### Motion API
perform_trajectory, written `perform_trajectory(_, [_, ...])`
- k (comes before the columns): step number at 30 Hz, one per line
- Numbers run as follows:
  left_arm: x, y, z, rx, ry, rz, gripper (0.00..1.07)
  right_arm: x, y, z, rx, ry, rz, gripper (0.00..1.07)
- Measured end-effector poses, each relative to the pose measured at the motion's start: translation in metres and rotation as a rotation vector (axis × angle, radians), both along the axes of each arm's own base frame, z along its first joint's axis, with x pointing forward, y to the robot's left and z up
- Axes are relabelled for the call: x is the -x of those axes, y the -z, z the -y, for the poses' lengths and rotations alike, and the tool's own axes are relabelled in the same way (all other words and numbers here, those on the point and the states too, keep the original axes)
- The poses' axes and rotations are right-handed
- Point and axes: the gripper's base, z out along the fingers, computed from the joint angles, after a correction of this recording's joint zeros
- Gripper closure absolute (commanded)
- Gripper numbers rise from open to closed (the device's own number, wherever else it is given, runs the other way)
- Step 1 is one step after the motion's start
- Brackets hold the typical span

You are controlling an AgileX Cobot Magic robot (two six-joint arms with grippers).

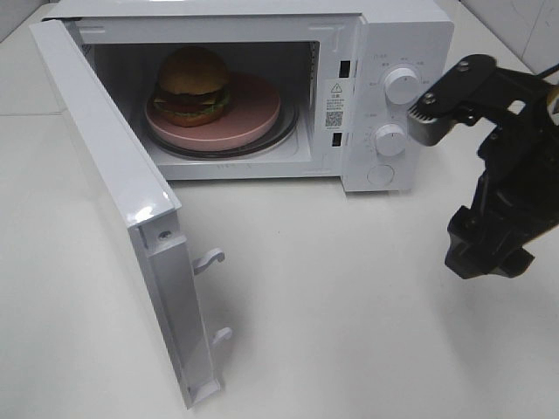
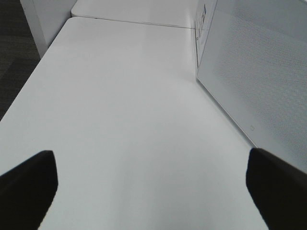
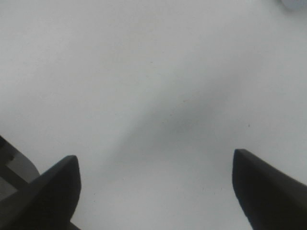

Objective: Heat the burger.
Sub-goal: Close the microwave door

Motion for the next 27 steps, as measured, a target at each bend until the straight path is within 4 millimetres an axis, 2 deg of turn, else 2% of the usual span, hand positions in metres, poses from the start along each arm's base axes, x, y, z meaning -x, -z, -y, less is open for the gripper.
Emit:
perform_trajectory(2, [0.000,0.000,0.000,0.000,0.000,0.000,0.04,-0.003,0.000,0.015,-0.028,0.173,0.006,0.26])
perform_trajectory(5, [0.000,0.000,0.000,0.000,0.000,0.000,0.04,-0.004,0.001,0.019,-0.041,0.237,0.007,0.26])
perform_trajectory(6, [0.000,0.000,0.000,0.000,0.000,0.000,0.04,-0.006,0.002,0.029,-0.058,0.349,0.007,0.27])
perform_trajectory(8, [0.000,0.000,0.000,0.000,0.000,0.000,0.04,-0.008,0.003,0.033,-0.064,0.400,0.007,0.27])
perform_trajectory(9, [0.000,0.000,0.000,0.000,0.000,0.000,0.04,-0.011,0.002,0.042,-0.083,0.500,0.016,0.28])
perform_trajectory(11, [0.000,0.000,0.000,0.000,0.000,0.000,0.04,-0.011,0.002,0.046,-0.089,0.538,0.017,0.28])
perform_trajectory(14, [0.000,0.000,0.000,0.000,0.000,0.000,0.04,-0.015,0.002,0.070,-0.096,0.685,0.018,0.31])
perform_trajectory(17, [0.000,0.000,0.000,0.000,0.000,0.000,0.04,-0.014,0.001,0.078,-0.101,0.728,0.017,0.32])
perform_trajectory(21, [0.000,0.000,0.000,0.000,0.000,0.000,0.04,0.000,-0.002,0.086,-0.118,0.767,0.036,0.32])
perform_trajectory(22, [0.000,0.000,0.000,0.000,0.000,0.000,0.04,0.012,-0.002,0.088,-0.130,0.769,0.047,0.32])
perform_trajectory(24, [0.000,0.000,0.000,0.000,0.000,0.000,0.04,0.020,-0.003,0.088,-0.138,0.770,0.053,0.32])
perform_trajectory(25, [0.000,0.000,0.000,0.000,0.000,0.000,0.04,0.034,-0.004,0.089,-0.155,0.772,0.070,0.32])
perform_trajectory(26, [0.000,0.000,0.000,0.000,0.000,0.000,0.04,0.034,-0.004,0.089,-0.155,0.772,0.070,0.32])
perform_trajectory(27, [0.000,0.000,0.000,0.000,0.000,0.000,0.04,0.043,-0.005,0.090,-0.166,0.773,0.081,0.32])
